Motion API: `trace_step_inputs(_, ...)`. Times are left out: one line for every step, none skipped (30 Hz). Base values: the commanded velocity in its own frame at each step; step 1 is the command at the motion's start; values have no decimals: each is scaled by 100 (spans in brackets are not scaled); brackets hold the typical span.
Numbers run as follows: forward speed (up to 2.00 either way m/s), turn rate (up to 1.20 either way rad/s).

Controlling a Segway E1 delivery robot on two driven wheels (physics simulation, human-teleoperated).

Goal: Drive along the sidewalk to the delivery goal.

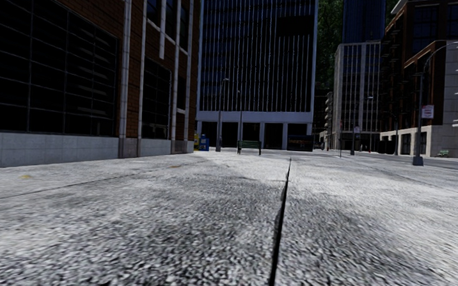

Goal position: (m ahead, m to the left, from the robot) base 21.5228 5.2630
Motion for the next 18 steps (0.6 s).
trace_step_inputs(200,0)
trace_step_inputs(200,0)
trace_step_inputs(200,0)
trace_step_inputs(200,0)
trace_step_inputs(200,0)
trace_step_inputs(200,0)
trace_step_inputs(200,0)
trace_step_inputs(200,0)
trace_step_inputs(200,0)
trace_step_inputs(200,0)
trace_step_inputs(200,0)
trace_step_inputs(200,0)
trace_step_inputs(200,0)
trace_step_inputs(200,0)
trace_step_inputs(200,0)
trace_step_inputs(200,0)
trace_step_inputs(200,0)
trace_step_inputs(200,0)
